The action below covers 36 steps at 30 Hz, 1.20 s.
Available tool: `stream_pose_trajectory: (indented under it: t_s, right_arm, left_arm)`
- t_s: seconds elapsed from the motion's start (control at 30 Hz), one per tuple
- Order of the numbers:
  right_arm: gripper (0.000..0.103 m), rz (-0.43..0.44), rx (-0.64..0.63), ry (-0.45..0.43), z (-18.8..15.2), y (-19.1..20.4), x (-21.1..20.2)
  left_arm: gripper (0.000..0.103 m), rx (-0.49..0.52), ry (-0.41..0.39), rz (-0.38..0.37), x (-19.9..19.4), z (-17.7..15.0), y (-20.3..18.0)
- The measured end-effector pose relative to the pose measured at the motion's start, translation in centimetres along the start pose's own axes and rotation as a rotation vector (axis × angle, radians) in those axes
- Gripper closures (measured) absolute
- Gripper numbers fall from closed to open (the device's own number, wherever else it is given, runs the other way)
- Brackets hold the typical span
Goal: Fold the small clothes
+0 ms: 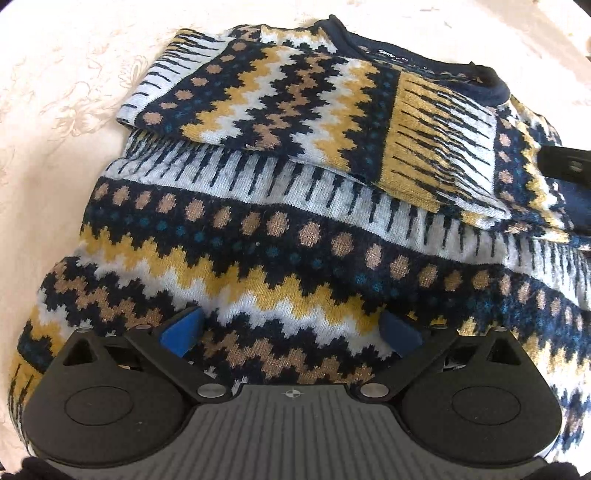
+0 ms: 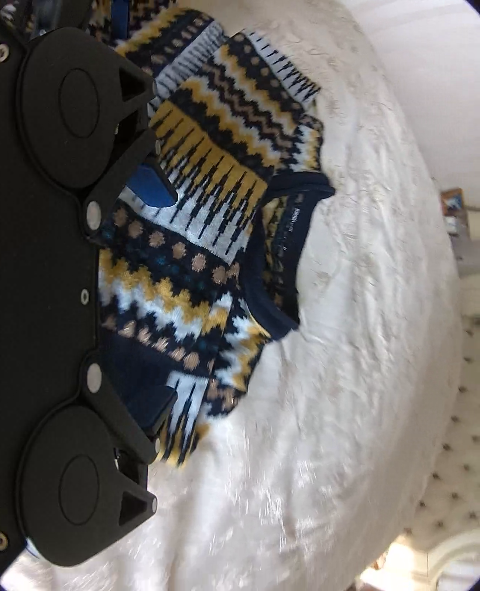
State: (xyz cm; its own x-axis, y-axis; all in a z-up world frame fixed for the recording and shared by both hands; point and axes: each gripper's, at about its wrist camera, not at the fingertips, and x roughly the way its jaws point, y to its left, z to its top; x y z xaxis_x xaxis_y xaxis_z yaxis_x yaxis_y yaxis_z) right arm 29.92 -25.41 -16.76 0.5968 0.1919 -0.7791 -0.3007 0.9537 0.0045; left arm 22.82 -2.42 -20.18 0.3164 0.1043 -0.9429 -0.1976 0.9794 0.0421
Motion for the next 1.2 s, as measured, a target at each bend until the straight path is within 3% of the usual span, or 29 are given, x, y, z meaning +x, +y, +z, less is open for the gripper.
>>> stream_pose_trajectory:
  t_s: [0.4, 0.57, 0.7, 0.87, 1.0, 1.2]
  right_arm:
    - [0.001, -0.169, 0.174, -0.079, -3.8, 3.2, -7.2]
    - [0.001, -0.206, 0.214, -0.018, -4.3, 5.5, -8.7]
    - [0.001, -0.244, 0.284, -0.03, -4.8, 7.4, -11.0]
    - [0.001, -0.349, 0.292, -0.114, -6.1, 10.2, -14.8]
    - [0.001, -0.347, 0.265, 0.022, -7.6, 11.9, -14.1]
    - [0.001, -0.376, 0.322, 0.023, -10.8, 13.9, -16.5]
  left_arm:
    - [0.0, 0.083, 0.014, -0.053, 0.5, 0.5, 0.5]
    - [0.003, 0.136, 0.012, -0.115, 0.1, 1.0, 1.5]
    - [0.016, 0.198, -0.021, -0.173, -1.6, 0.7, 3.3]
    - [0.018, 0.259, -0.081, -0.221, -4.8, -1.1, 6.5]
    - [0.018, 0.251, -0.146, -0.251, -7.4, -3.0, 9.5]
    - [0.018, 0.306, -0.226, -0.281, -10.7, -6.5, 11.0]
